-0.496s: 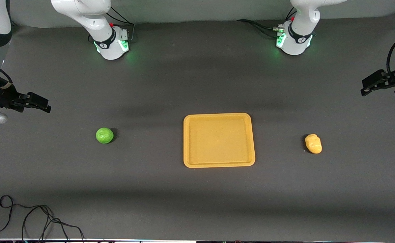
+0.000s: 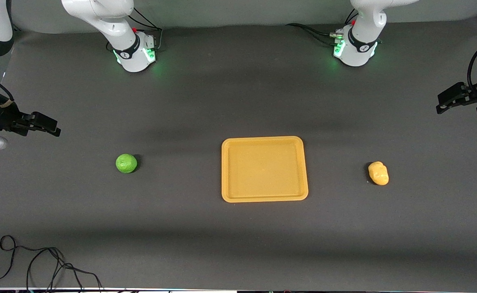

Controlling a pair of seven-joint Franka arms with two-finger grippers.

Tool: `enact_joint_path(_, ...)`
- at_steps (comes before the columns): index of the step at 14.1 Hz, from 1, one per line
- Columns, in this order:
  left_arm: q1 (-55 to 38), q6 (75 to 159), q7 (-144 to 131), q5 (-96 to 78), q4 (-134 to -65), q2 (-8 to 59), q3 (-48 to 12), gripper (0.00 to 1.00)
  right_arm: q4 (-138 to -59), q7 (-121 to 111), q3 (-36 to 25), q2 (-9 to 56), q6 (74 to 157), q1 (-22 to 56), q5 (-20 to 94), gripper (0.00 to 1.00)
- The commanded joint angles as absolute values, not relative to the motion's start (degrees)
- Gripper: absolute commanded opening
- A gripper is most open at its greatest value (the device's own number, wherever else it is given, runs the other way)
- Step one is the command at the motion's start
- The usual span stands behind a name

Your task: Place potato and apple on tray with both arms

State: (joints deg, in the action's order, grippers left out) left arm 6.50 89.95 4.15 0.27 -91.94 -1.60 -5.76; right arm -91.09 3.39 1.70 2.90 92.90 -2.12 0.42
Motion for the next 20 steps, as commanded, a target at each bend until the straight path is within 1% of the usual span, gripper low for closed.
enact_joint_path(1, 6.8, 93.8, 5.0, 0.4, -94.4, 0.0, -5.9, 1.00, -89.2, 3.6, 1.5, 3.1, 92.3, -1.8, 0.1, 1.00)
enact_joint_path(2, 6.8, 96.7, 4.7, 0.4, -96.5, 0.7, -5.8, 1.00, -89.2, 3.4, 1.6, 3.1, 92.2, -1.9, 0.1, 1.00)
enact_joint_path(4, 6.7, 104.6, 4.1, 0.5, -103.0, 1.8, -5.8, 1.00, -88.3, 3.6, 1.6, 3.1, 89.7, -1.8, 0.2, 1.00)
enact_joint_path(6, 6.8, 112.8, 4.2, 0.6, -109.0, 3.4, -5.8, 1.00, -87.9, 3.5, 1.5, 3.2, 88.9, -1.9, 0.4, 1.00)
enact_joint_path(7, 6.8, 115.7, 4.2, 1.1, -110.1, 5.4, -5.8, 1.00, -87.8, 3.4, 1.5, 3.4, 88.9, -2.0, 0.4, 1.00)
enact_joint_path(11, 6.7, 121.4, 3.9, 3.8, -110.4, 14.1, -5.8, 1.00, -88.2, 2.6, 1.5, 3.6, 88.9, -2.4, 0.2, 1.00)
enact_joint_path(13, 6.8, 126.4, 3.5, 3.8, -112.0, 17.3, -5.7, 1.00, -88.8, 2.6, 1.5, 4.7, 89.1, -2.0, 0.2, 1.00)
enact_joint_path(16, 6.8, 138.9, -0.1, 3.8, -119.1, 20.0, -5.7, 1.00, -91.3, 2.5, 1.5, 6.1, 92.2, -1.9, 0.2, 1.00)
enact_joint_path(18, 6.7, 143.9, -0.7, 3.8, -120.2, 22.7, -5.5, 1.00, -95.2, 2.5, 1.6, 6.2, 96.1, -1.7, 0.2, 1.00)
enact_joint_path(20, 6.3, 145.9, -2.2, 3.9, -120.2, 24.6, -5.5, 1.00, -101.5, 2.9, 1.7, 5.5, 102.3, -1.5, 0.3, 1.00)
